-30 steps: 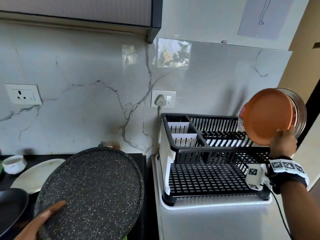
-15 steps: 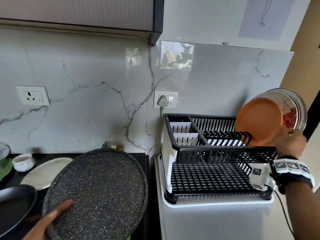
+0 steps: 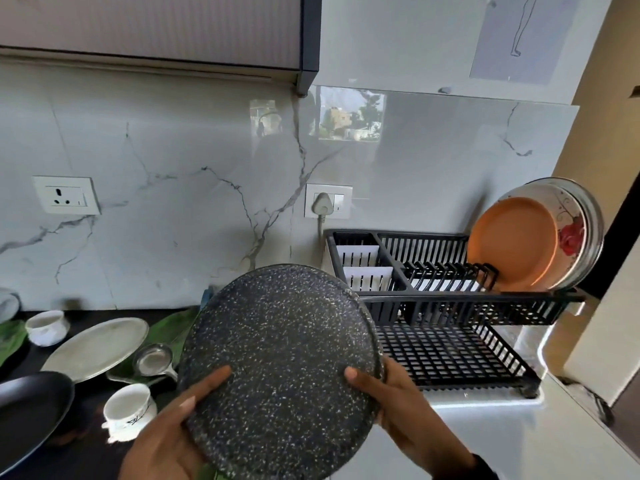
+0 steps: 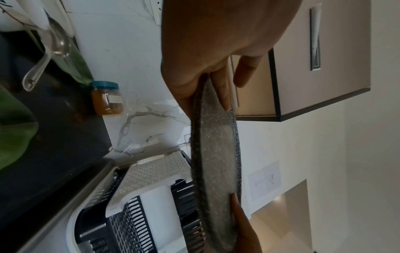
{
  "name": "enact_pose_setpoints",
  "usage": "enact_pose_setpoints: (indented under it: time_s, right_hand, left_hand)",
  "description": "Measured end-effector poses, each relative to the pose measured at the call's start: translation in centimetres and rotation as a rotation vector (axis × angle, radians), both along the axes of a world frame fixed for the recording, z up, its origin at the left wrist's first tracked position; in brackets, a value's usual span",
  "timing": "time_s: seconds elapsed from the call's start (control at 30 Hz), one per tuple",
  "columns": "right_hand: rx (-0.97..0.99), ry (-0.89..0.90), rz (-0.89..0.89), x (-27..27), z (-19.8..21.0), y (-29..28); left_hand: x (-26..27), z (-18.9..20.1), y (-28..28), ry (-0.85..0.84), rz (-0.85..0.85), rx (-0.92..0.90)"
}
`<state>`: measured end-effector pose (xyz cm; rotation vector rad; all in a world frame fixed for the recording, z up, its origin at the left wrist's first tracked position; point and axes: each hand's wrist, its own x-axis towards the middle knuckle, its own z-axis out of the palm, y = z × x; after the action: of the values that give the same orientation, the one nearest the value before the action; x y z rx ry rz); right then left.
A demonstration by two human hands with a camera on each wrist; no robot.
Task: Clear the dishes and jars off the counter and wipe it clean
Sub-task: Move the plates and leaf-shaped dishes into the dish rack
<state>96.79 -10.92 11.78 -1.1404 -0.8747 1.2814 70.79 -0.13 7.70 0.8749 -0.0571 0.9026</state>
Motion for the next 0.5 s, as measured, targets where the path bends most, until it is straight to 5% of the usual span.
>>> enact_pose_setpoints:
  time_s: [0.23,0.37,0.5]
  right_hand:
    - [0.476,-0.012,-0.662,8.2,4.9,-0.4]
    - [0.617,-0.332,-1.129,16.6,7.1,0.5]
    - [0.536,-0.71,-1.305,22.0,8.8,1.8]
  left_hand:
    - [0.5,1.5,-1.5,-0.101,-0.077,-0.075]
    - [-1.3,0.4,-1.2,-0.081,-0.075,-0.132]
    - [-1.9,-0.2,-0.7,-0.128,-0.106,-0.133]
